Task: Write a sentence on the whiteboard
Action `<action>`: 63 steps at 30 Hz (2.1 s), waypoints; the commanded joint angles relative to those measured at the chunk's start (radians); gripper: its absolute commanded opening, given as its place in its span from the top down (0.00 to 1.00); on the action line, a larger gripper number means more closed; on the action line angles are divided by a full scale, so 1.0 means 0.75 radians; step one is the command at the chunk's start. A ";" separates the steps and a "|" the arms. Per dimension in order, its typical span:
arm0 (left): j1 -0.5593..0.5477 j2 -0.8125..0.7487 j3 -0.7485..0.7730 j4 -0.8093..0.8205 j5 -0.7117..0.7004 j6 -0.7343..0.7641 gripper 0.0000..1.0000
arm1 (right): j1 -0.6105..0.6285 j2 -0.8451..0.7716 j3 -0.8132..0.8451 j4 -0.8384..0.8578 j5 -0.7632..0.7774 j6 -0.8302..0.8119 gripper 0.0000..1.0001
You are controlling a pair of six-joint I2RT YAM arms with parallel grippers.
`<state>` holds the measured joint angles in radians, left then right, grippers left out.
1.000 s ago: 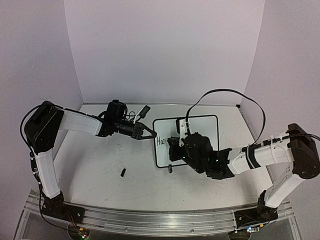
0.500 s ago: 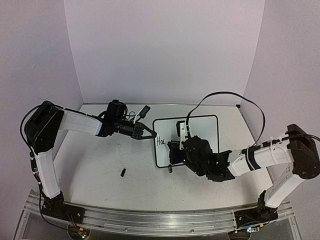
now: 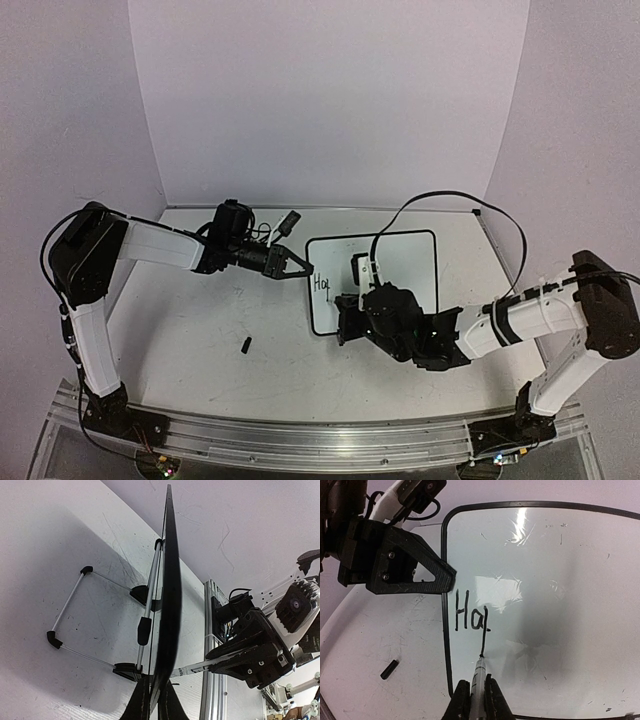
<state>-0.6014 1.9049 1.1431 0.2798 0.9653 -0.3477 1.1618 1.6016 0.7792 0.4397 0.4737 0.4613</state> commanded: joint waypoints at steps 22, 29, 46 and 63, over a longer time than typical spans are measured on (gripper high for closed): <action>-0.013 -0.069 -0.012 -0.013 0.056 -0.044 1.00 | -0.077 -0.032 0.111 0.089 -0.028 -0.120 1.00; -0.012 -0.070 -0.013 -0.013 0.057 -0.044 1.00 | -0.077 -0.047 0.075 0.080 -0.028 -0.107 1.00; -0.013 -0.074 -0.013 -0.013 0.057 -0.044 1.00 | -0.078 0.005 0.106 0.087 0.004 -0.124 1.00; -0.014 -0.075 -0.014 -0.013 0.058 -0.044 1.00 | -0.077 -0.021 0.080 0.039 0.094 -0.119 1.00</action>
<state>-0.6018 1.8992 1.1381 0.2798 0.9642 -0.3481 1.1095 1.5990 0.8307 0.4858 0.4831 0.3689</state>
